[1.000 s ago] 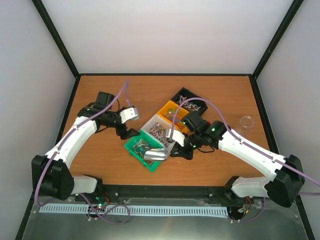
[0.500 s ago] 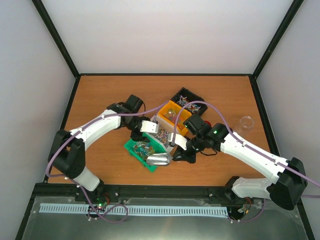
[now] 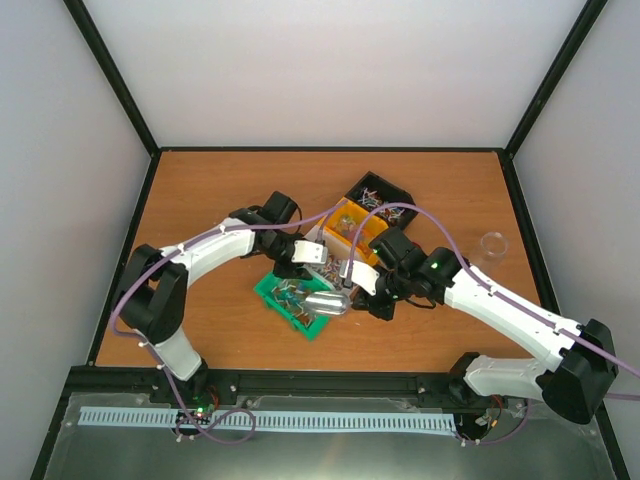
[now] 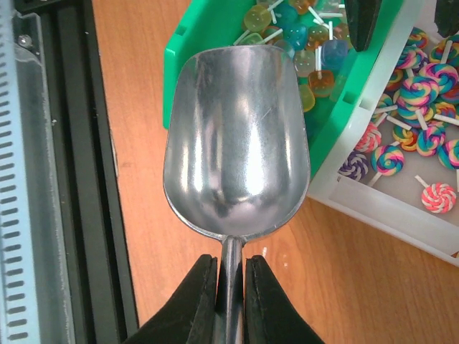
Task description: Pack the candies
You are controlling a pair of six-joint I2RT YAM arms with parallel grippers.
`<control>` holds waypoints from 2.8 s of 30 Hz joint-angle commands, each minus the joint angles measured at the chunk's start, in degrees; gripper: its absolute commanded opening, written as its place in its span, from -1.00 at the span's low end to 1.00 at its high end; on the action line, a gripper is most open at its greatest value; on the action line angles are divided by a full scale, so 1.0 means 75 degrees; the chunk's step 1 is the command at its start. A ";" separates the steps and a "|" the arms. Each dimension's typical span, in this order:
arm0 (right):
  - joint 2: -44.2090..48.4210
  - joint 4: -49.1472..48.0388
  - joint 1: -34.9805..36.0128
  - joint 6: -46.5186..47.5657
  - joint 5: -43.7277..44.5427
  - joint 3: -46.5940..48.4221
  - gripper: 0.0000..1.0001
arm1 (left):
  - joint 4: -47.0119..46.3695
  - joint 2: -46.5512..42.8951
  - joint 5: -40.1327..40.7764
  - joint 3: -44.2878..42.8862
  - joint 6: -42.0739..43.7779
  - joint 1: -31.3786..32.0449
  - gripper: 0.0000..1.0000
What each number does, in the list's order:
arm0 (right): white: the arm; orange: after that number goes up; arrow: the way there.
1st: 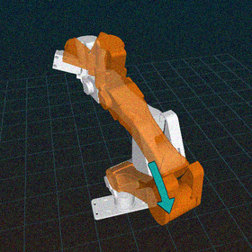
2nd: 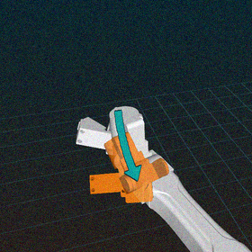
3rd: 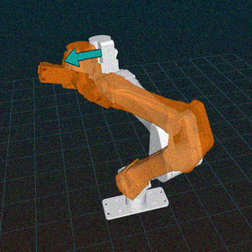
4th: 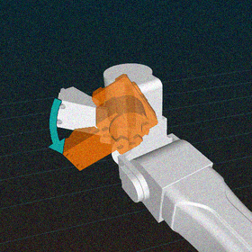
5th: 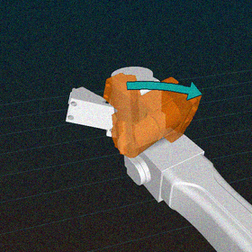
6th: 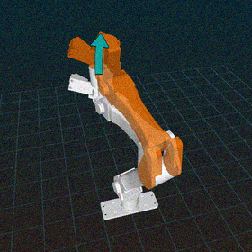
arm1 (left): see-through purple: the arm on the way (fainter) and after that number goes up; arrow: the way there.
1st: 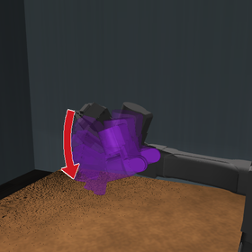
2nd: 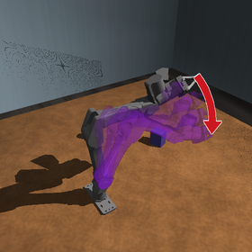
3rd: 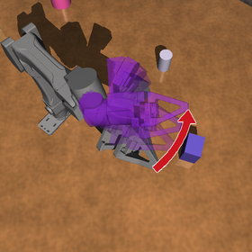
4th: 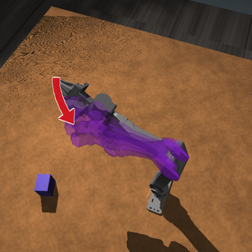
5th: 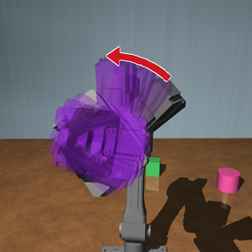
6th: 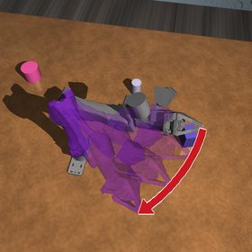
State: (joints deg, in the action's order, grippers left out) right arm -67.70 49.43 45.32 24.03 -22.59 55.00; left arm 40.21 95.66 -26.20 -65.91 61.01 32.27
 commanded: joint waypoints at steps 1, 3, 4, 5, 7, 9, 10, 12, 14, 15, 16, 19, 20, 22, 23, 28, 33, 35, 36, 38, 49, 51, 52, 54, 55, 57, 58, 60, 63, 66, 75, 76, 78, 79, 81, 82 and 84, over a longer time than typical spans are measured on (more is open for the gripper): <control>0.0141 -0.0137 -0.0031 0.0159 0.0535 0.0022 -0.94 | -0.0752 0.0598 0.0184 -0.0237 -0.0385 0.0056 -0.04; 0.0138 -0.0086 -0.0048 0.0203 0.0738 0.0054 -0.94 | -0.0839 0.0760 0.0092 -0.0339 -0.0638 0.0056 -0.09; 0.0149 -0.0060 -0.0068 0.0232 0.0819 0.0079 -0.94 | -0.1015 0.0840 0.0093 -0.0392 -0.0861 0.0056 -0.12; 0.0155 -0.0044 -0.0102 0.0233 0.0901 0.0091 -0.95 | -0.1139 0.0910 0.0107 -0.0450 -0.1116 0.0056 -0.16; 0.0140 -0.0029 -0.0204 0.0241 0.1108 0.0116 -0.94 | -0.1464 0.1045 0.0222 -0.0566 -0.1672 0.0056 -0.23; 0.0085 -0.0048 -0.0411 0.0230 0.1271 0.0119 -0.94 | -0.1731 0.1200 0.0300 -0.0712 -0.2208 0.0056 -0.30; 0.0050 -0.0051 -0.0539 0.0207 0.1354 0.0119 -0.94 | -0.1891 0.1304 0.0303 -0.0796 -0.2519 0.0056 -0.32; -0.0046 -0.0063 -0.0778 0.0171 0.1577 0.0128 -0.95 | -0.2002 0.1465 0.0330 -0.0997 -0.2948 0.0056 -0.34; -0.0138 -0.0030 -0.0994 0.0170 0.1752 0.0178 -0.94 | -0.2014 0.1640 0.0278 -0.1254 -0.3344 0.0056 -0.37; -0.0172 -0.0028 -0.1093 0.0166 0.1807 0.0201 -0.95 | -0.1978 0.1687 0.0173 -0.1362 -0.3439 0.0054 -0.37; -0.0194 -0.0031 -0.1126 0.0176 0.1853 0.0242 -0.94 | -0.1929 0.1712 0.0047 -0.1446 -0.3482 0.0056 -0.36; -0.0270 0.0043 -0.1137 0.0398 0.1935 0.0422 -0.94 | -0.1791 0.1524 -0.0271 -0.1563 -0.3638 0.0051 -0.15; -0.0322 0.0092 -0.1142 0.0483 0.1978 0.0537 -0.94 | -0.1608 0.1427 -0.0369 -0.1599 -0.3681 0.0049 -0.08; -0.0513 0.0283 -0.1141 0.0652 0.2040 0.0818 -0.94 | -0.1175 0.1230 -0.0508 -0.1755 -0.3861 -0.0008 0.07; -0.0624 0.0414 -0.1135 0.0722 0.2092 0.0968 -0.94 | -0.1041 0.1131 -0.0576 -0.1801 -0.3984 -0.0073 0.14; -0.1300 0.1140 -0.1131 0.0944 0.2219 0.1751 -0.94 | -0.0837 0.0531 -0.0781 -0.1712 -0.4739 -0.0679 0.33; -0.1797 0.2131 -0.1133 0.1302 0.2406 0.2279 -0.94 | -0.0979 0.0025 -0.0414 -0.1044 -0.5075 -0.1097 0.35; -0.1937 0.2363 -0.1133 0.1380 0.2299 0.2585 -0.94 | -0.1075 -0.0130 -0.0351 -0.0607 -0.5116 -0.1135 0.33; -0.2051 0.2494 -0.1133 0.1362 0.2255 0.2799 -0.95 | -0.1081 -0.0183 -0.0313 -0.0484 -0.5134 -0.1138 0.31; -0.2400 0.2818 -0.1131 0.1319 0.2189 0.3231 -0.94 | -0.1019 -0.0217 -0.0055 -0.0306 -0.5183 -0.1139 0.18; -0.3695 0.3946 -0.0992 0.1185 0.2311 0.4413 -0.94 | -0.0980 -0.0579 -0.0209 0.0673 -0.4828 -0.1127 -0.23; -0.3880 0.4026 -0.0911 0.1150 0.2477 0.4541 -0.94 | -0.1011 -0.0594 -0.0285 0.0758 -0.4803 -0.1127 -0.28; -0.3973 0.4065 -0.0868 0.1116 0.2538 0.4589 -0.94 | -0.1032 -0.0592 -0.0343 0.0795 -0.4783 -0.1130 -0.30; -0.4178 0.4137 -0.0771 0.1091 0.2613 0.4690 -0.94 | -0.1053 -0.0591 -0.0447 0.0845 -0.4770 -0.1106 -0.33; -0.4296 0.4159 -0.0731 0.1051 0.2649 0.4741 -0.94 | -0.1066 -0.0598 -0.0480 0.0861 -0.4772 -0.1098 -0.35; -0.4519 0.4220 -0.0710 0.1030 0.2652 0.4842 -0.94 | -0.1106 -0.0585 -0.0506 0.0905 -0.4777 -0.1075 -0.38; -0.4663 0.4231 -0.0711 0.1000 0.2665 0.4877 -0.94 | -0.1117 -0.0576 -0.0515 0.0915 -0.4790 -0.1069 -0.40; -0.4877 0.4229 -0.0711 0.0974 0.2681 0.4967 -0.95 | -0.1149 -0.0567 -0.0537 0.0954 -0.4796 -0.1052 -0.42; -0.5204 0.4189 -0.0711 0.0917 0.2637 0.5124 -0.95 | -0.1182 -0.0545 -0.0601 0.1009 -0.4801 -0.0985 -0.50; -0.5417 0.3986 -0.0711 0.0824 0.2416 0.5207 -0.94 | -0.1256 -0.0547 -0.0636 0.1080 -0.4839 -0.0946 -0.55; -0.5609 0.2686 -0.0711 0.0312 0.1680 0.4833 -0.94 | -0.1243 -0.0482 -0.1023 0.1257 -0.4796 -0.0919 -0.71; -0.5604 0.2516 -0.0711 0.0235 0.1630 0.4815 -0.94 | -0.1248 -0.0474 -0.1091 0.1271 -0.4814 -0.0908 -0.73; -0.5565 0.2142 -0.0711 0.0102 0.1498 0.4700 -0.94 | -0.1267 -0.0452 -0.1183 0.1319 -0.4828 -0.0845 -0.76; -0.5516 0.1928 -0.0711 0.0055 0.1409 0.4581 -0.94 | -0.1276 -0.0450 -0.1199 0.1342 -0.4811 -0.0812 -0.77; -0.5371 0.1376 -0.0711 -0.0040 0.1238 0.4241 -0.94 | -0.1290 -0.0449 -0.1260 0.1385 -0.4826 -0.0745 -0.78; -0.5299 0.1095 -0.0711 -0.0045 0.1145 0.4026 -0.95 | -0.1284 -0.0448 -0.1295 0.1387 -0.4847 -0.0741 -0.78; -0.5040 0.0475 -0.0719 -0.0062 0.1065 0.3503 -0.94 | -0.1261 -0.0439 -0.1282 0.1367 -0.4914 -0.0746 -0.78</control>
State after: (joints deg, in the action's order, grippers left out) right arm -107.50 64.73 39.75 25.58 -12.14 87.66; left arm 28.71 91.96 -30.20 -57.10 22.11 24.01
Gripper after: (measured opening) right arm 0.084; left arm 0.210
